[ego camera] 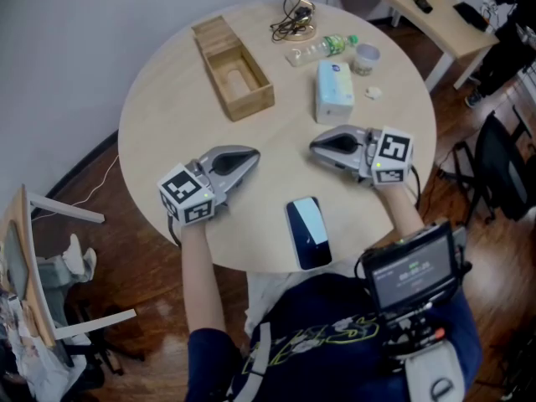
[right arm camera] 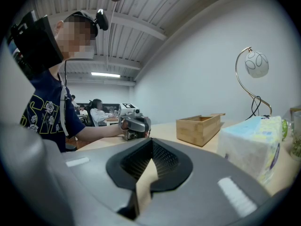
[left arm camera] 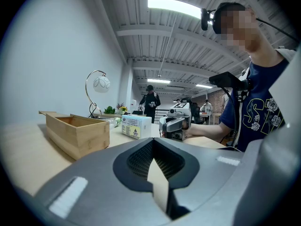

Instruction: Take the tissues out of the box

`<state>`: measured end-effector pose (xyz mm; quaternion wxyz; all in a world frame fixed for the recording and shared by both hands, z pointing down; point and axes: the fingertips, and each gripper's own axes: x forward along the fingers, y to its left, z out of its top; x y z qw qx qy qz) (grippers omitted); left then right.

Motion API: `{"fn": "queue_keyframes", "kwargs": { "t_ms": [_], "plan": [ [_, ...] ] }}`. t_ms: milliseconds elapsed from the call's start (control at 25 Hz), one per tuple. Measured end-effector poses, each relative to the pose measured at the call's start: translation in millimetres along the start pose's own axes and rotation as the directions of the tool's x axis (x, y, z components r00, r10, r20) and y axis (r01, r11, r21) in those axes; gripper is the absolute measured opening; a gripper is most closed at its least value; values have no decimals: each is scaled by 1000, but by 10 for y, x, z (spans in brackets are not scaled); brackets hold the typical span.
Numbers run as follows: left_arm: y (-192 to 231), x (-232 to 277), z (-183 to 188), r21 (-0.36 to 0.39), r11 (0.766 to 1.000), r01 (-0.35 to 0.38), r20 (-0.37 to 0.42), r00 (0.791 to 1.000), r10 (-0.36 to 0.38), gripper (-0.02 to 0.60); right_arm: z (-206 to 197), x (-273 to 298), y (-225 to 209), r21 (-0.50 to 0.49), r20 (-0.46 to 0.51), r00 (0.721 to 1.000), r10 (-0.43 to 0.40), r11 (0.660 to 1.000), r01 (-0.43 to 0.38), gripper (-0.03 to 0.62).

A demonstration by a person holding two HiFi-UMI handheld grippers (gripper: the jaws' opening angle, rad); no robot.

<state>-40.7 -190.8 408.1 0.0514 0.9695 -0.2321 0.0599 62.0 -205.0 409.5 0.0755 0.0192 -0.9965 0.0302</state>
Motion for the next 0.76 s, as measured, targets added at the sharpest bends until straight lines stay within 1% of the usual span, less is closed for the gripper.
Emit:
{"fn": "queue_keyframes", "kwargs": {
  "t_ms": [760],
  "plan": [
    [-6, 4, -2, 2, 1000, -2, -5, 1000, 2, 5, 20, -2, 17, -2, -2, 1000, 0, 1000, 0, 2]
  ]
}}
